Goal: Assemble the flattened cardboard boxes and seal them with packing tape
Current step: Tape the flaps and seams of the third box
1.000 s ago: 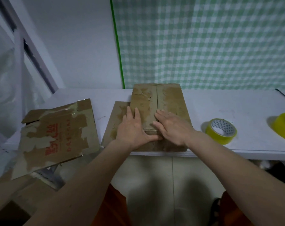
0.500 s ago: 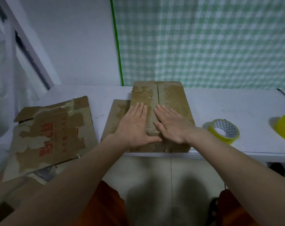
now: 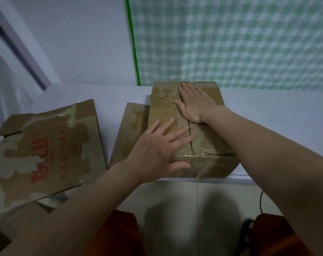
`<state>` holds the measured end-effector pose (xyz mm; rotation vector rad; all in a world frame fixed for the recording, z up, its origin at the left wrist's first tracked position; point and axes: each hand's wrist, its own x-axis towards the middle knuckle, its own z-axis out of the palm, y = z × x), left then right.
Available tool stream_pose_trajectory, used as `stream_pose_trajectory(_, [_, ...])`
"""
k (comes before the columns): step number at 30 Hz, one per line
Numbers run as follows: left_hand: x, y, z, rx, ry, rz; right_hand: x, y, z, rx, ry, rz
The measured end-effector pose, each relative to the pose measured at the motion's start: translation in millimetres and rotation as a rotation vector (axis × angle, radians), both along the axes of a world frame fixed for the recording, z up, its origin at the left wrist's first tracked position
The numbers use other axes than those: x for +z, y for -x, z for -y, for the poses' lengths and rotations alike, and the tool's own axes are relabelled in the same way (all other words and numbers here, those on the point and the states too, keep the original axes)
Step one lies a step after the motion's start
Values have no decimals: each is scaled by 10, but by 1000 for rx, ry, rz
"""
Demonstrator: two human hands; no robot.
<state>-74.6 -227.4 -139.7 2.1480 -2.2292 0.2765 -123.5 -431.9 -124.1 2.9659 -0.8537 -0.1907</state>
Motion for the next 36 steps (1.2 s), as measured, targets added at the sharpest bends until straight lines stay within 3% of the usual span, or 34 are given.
stream_pose_trajectory(14, [-115, -115, 80, -37, 82, 14, 62, -537, 486, -101, -51, 238])
stream_pose_trajectory(19, [-101, -109, 81, 2, 76, 10, 78, -548, 460, -90, 9, 139])
stream_pose_trajectory(31, [128, 42, 70, 172, -141, -30, 51, 753, -503, 1, -76, 16])
stream_pose_trajectory(36, [106, 298, -50, 249, -10, -98, -108, 1427, -916, 21, -48, 336])
